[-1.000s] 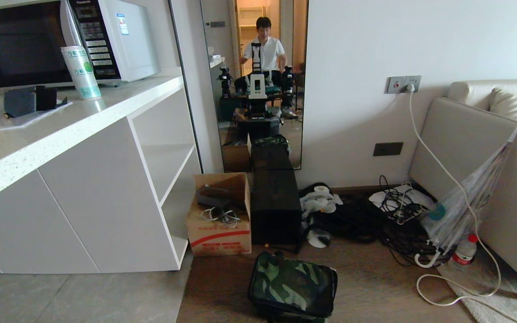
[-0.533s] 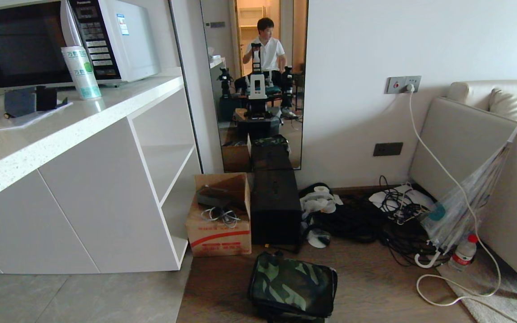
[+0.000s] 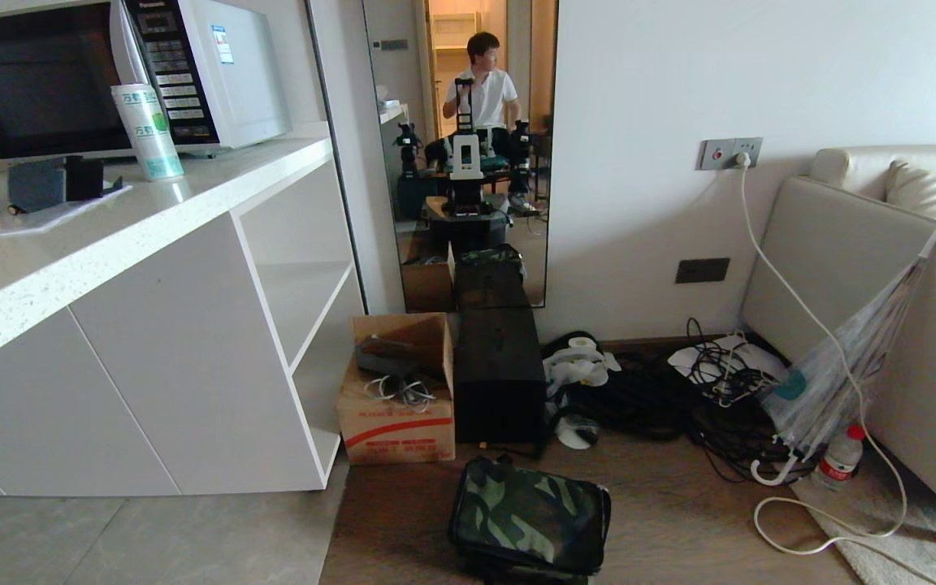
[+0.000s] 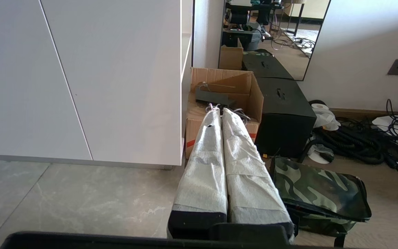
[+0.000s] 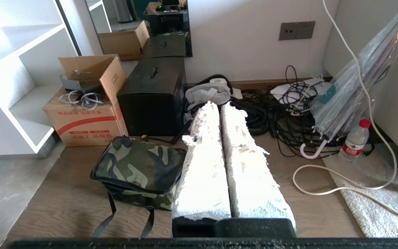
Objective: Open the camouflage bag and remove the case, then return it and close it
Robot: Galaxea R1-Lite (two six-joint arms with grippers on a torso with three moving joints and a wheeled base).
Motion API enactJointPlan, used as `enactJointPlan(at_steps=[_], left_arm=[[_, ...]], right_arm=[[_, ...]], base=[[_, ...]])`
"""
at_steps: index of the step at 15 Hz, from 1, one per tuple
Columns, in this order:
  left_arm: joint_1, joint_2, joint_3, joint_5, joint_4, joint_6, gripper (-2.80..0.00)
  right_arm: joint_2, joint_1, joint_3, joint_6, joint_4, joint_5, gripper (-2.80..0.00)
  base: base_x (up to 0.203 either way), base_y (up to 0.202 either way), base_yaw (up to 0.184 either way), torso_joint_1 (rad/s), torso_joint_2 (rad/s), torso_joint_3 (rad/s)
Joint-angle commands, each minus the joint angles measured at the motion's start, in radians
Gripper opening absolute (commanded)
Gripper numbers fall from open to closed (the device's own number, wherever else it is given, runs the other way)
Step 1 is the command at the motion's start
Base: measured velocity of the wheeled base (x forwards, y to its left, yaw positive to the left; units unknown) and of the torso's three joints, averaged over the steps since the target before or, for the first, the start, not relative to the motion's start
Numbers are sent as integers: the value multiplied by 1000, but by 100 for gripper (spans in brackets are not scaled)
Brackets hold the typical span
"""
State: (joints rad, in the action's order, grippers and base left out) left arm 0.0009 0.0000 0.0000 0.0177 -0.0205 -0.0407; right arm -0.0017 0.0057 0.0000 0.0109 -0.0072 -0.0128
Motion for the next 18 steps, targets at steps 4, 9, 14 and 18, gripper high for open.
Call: enactJointPlan(at_steps=[4, 9, 14, 18], left_arm=[[1, -2, 9, 1, -1, -1, -280], [1, -2, 9, 1, -1, -1, -280], [1, -2, 9, 1, -1, -1, -280], [1, -2, 9, 1, -1, -1, -280]], right_arm=[[2, 0, 2, 0, 0, 0, -280], [2, 0, 2, 0, 0, -1, -280], [2, 0, 2, 0, 0, -1, -280], [2, 0, 2, 0, 0, 0, -280]], base=[[0, 0, 0, 0, 0, 0], [0, 0, 0, 0, 0, 0], [0, 0, 0, 0, 0, 0], [0, 0, 0, 0, 0, 0]])
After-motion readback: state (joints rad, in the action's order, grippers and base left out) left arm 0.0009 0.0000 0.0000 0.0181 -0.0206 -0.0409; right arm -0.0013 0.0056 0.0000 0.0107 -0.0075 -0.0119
